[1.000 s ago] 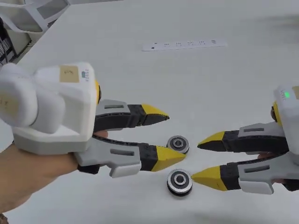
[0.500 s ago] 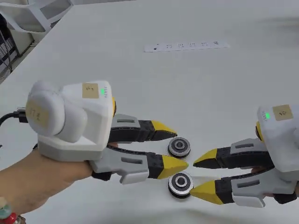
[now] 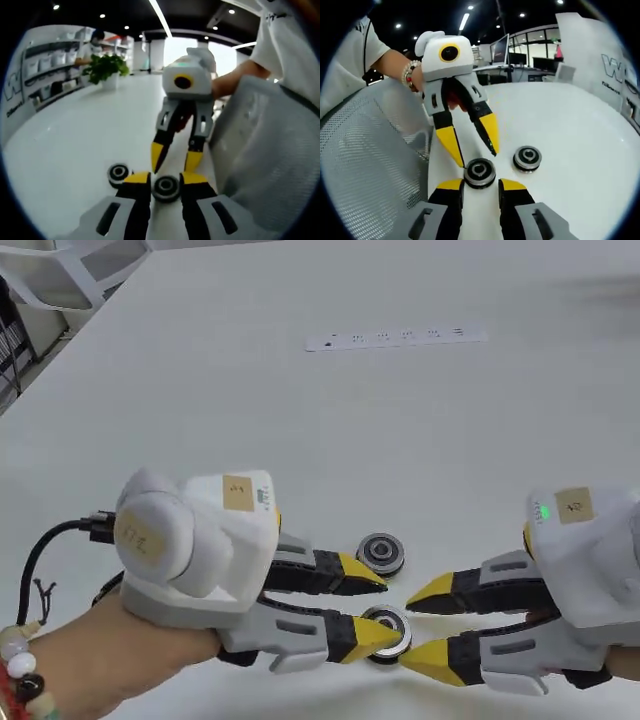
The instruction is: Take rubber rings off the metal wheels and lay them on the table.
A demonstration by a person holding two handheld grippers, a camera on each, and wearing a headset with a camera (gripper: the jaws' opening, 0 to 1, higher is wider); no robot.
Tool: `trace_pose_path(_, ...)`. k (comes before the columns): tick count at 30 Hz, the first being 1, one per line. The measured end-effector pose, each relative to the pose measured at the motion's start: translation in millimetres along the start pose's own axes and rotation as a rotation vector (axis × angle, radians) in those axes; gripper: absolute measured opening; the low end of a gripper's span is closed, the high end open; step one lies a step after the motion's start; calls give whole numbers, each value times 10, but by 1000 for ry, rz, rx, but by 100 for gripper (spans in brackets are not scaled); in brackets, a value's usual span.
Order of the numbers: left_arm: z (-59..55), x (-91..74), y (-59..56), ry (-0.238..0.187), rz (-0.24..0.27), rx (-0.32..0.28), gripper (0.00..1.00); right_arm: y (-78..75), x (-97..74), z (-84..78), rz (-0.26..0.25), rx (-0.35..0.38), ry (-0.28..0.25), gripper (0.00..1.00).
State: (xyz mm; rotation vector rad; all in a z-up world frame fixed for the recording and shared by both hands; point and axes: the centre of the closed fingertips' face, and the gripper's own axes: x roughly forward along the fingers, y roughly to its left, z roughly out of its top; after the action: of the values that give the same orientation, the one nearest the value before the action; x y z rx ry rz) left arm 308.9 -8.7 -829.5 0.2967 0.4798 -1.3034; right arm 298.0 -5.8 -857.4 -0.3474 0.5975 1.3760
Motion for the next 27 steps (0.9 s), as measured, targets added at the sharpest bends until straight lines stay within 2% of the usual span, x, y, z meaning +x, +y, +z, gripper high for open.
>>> trace_pose_path(2,-25,12,9,-2,2,-23,21,-5,11,-10,-2,-2,3,24)
trace_pose_path(8,-94,24,25,13,12,-31,20,2,31,-39,-6,-18,15,23)
trace_pose_path(14,-108,43,-16,17,2,-17,17,-8,42,-47,-14,-19,14,22)
trace_pose_path(19,-153,56,14,30,10,-22,17,-15,35,-61,-22,-19,20,23)
trace_pose_path(27,-181,70,-15,43,3,22,15,-13,33,-67,-25,-22,21,23)
